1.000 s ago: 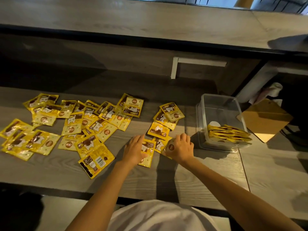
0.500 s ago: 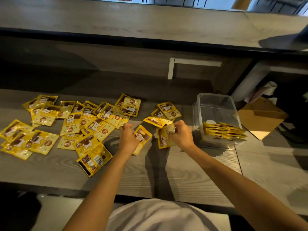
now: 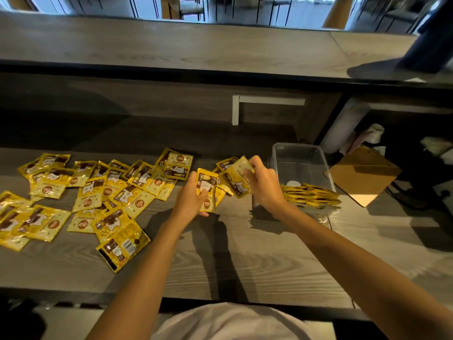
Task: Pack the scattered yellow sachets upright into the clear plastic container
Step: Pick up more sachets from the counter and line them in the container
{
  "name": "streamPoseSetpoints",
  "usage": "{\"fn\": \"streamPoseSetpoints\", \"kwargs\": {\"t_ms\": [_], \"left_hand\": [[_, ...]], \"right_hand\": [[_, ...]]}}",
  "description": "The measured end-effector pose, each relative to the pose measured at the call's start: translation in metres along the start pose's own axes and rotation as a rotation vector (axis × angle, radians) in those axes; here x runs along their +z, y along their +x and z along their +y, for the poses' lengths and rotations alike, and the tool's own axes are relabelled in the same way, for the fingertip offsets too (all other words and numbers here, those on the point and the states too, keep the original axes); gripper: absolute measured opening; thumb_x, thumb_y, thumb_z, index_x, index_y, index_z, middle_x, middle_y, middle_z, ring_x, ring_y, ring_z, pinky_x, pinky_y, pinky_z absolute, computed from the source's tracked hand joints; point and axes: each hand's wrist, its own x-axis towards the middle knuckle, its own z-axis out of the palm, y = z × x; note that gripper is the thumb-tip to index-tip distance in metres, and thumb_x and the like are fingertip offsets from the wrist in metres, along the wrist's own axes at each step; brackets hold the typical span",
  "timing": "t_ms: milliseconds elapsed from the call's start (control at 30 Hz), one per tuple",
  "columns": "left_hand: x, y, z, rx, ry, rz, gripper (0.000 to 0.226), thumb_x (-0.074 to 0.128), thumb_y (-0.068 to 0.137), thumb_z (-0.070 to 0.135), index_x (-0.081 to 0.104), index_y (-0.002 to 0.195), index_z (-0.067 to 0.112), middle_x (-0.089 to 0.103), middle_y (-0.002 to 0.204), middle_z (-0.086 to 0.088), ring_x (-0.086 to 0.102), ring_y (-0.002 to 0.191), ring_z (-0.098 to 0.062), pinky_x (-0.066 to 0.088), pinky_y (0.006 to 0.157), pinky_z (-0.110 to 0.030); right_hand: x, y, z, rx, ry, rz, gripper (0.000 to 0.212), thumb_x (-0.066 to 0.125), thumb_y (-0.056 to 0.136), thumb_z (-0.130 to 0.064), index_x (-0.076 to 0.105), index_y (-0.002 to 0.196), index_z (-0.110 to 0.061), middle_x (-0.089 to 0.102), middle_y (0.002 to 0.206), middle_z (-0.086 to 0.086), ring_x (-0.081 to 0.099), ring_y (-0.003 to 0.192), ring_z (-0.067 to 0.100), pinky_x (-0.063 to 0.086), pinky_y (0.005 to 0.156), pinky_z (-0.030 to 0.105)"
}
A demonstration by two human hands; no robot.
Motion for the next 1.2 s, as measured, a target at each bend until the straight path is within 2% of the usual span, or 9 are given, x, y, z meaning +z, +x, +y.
{"fn": "streamPoseSetpoints", "kwargs": {"t_ms": [167,267,567,733,867,933,1000,1067,1200], "left_hand": [[0.009,0.002,0.028,0.077,0.17,0.08,0.022,0.065,0.079,-0.002,0.052,0.091,0.011,0.062,0.091,-0.01,0.061,0.072,-0.019,0.052,0.045,-0.022],[0.016,0.004,0.049,0.13,0.235,0.185,0.026,0.068,0.076,0.004,0.062,0.101,0.007,0.062,0.09,-0.006,0.058,0.08,-0.019,0.046,0.062,-0.03],[0.072,0.005,0.109,0.426,0.058,0.176,0.016,0.065,0.084,0.012,0.07,0.097,0.005,0.07,0.092,-0.008,0.063,0.087,-0.018,0.041,0.069,-0.02],[0.115,0.008,0.138,0.548,0.122,0.007,0.024,0.054,0.091,0.007,0.067,0.111,0.007,0.069,0.109,-0.008,0.062,0.105,-0.019,0.044,0.084,-0.022],[0.144,0.015,0.142,0.507,0.248,-0.113,0.029,0.05,0.093,0.007,0.063,0.12,0.009,0.065,0.12,-0.01,0.058,0.115,-0.022,0.047,0.092,-0.029],[0.153,0.019,0.139,0.451,0.315,-0.192,0.031,0.048,0.094,0.006,0.06,0.123,0.008,0.062,0.126,-0.011,0.056,0.119,-0.023,0.045,0.098,-0.031],[0.158,0.021,0.134,0.398,0.375,-0.26,0.032,0.047,0.095,0.007,0.058,0.125,0.007,0.059,0.129,-0.011,0.053,0.122,-0.023,0.042,0.101,-0.031],[0.161,0.025,0.128,0.378,0.45,-0.317,0.032,0.047,0.096,0.008,0.059,0.125,0.008,0.06,0.128,-0.012,0.054,0.121,-0.025,0.042,0.1,-0.033],[0.163,0.029,0.123,0.344,0.55,-0.434,0.032,0.044,0.096,0.006,0.059,0.124,0.008,0.062,0.126,-0.012,0.056,0.118,-0.024,0.044,0.099,-0.037]], "right_hand": [[-0.027,0.006,0.008,0.006,0.057,0.085,0.019,0.043,0.097,-0.017,0.043,0.115,-0.011,0.063,0.111,0.016,0.065,0.096,0.027,0.059,0.073,0.046],[-0.049,0.008,0.017,-0.002,0.095,0.178,0.016,0.049,0.094,-0.012,0.046,0.11,-0.009,0.064,0.106,0.014,0.063,0.091,0.021,0.059,0.072,0.044],[-0.11,0.014,0.069,0.072,0.1,0.43,0.018,0.046,0.095,-0.009,0.056,0.107,0.001,0.066,0.108,0.018,0.062,0.099,0.027,0.04,0.06,0.022],[-0.131,0.012,0.1,0.111,0.164,0.431,0.016,0.047,0.095,-0.01,0.059,0.099,0.0,0.065,0.097,0.019,0.059,0.085,0.022,0.052,0.069,0.038],[-0.138,0.013,0.122,0.114,0.143,0.316,0.011,0.048,0.093,-0.008,0.059,0.092,-0.005,0.059,0.087,0.008,0.055,0.082,0.016,0.042,0.05,0.003],[-0.137,0.013,0.131,0.116,0.118,0.226,0.014,0.048,0.092,-0.007,0.061,0.096,-0.004,0.062,0.09,0.011,0.058,0.085,0.018,0.047,0.055,0.009],[-0.134,0.013,0.137,0.127,0.073,0.147,0.02,0.046,0.093,-0.007,0.061,0.106,-0.003,0.066,0.104,0.018,0.061,0.095,0.027,0.056,0.074,0.034],[-0.131,0.011,0.141,0.138,0.058,0.072,0.026,0.044,0.095,-0.008,0.057,0.117,-0.005,0.063,0.116,0.02,0.059,0.108,0.033,0.054,0.086,0.047],[-0.125,0.009,0.146,0.103,-0.141,-0.05,0.03,0.043,0.095,-0.011,0.056,0.122,-0.015,0.063,0.12,0.015,0.059,0.108,0.033,0.053,0.087,0.045]]}}
